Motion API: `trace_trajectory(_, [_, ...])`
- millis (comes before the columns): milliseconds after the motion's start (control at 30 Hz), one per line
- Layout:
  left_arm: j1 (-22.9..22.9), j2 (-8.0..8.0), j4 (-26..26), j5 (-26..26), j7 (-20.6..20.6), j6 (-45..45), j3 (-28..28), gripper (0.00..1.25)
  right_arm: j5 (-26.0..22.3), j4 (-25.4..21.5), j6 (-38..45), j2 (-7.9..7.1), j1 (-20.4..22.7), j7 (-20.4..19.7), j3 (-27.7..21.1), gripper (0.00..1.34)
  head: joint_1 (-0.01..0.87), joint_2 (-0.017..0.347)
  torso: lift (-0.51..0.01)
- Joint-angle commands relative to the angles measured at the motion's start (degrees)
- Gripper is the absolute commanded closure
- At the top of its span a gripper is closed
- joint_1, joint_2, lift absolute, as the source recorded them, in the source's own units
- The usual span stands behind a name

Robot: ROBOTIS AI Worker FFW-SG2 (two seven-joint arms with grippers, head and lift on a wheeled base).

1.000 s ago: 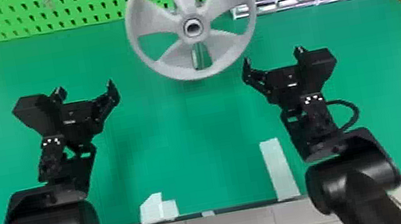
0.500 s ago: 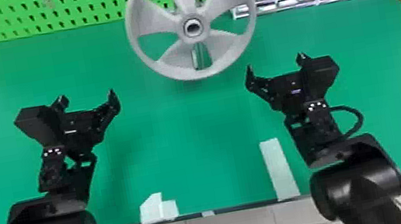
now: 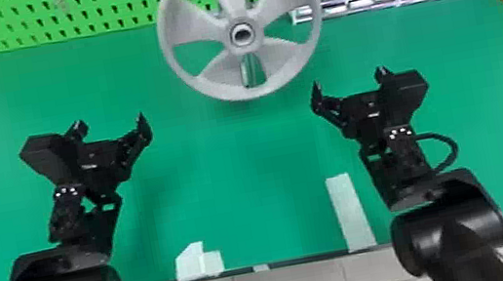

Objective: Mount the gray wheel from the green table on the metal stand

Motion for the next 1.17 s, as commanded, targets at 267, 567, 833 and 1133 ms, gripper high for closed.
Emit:
trace_trajectory(267, [-0.17, 0.00, 0.00, 0.00, 0.00, 0.00, 0.09, 0.08, 0.00, 0.00, 0.05, 0.09, 0.00, 0.00, -0.01, 0.00, 0.868, 0.052, -0.093])
trace_trajectory(567, [-0.35, 0.00, 0.09, 0.09, 0.00, 0.00, 0.09, 0.08, -0.18, 0.00, 0.05, 0.18, 0.00, 0.00, -0.18, 0.00, 0.868, 0.052, -0.093])
trace_trajectory(833, [-0.26, -0.09, 0.35, 0.35, 0.00, -0.18, 0.18, 0.09, -0.18, 0.00, 0.05, 0.18, 0.00, 0.00, -0.27, 0.00, 0.868, 0.052, -0.093])
trace_trajectory(1133, [-0.17, -0.09, 0.62, 0.61, 0.44, -0.97, 0.18, 0.09, -0.18, 0.00, 0.05, 0.27, -0.09, 0.00, -0.36, 0.00, 0.868, 0.052, -0.093])
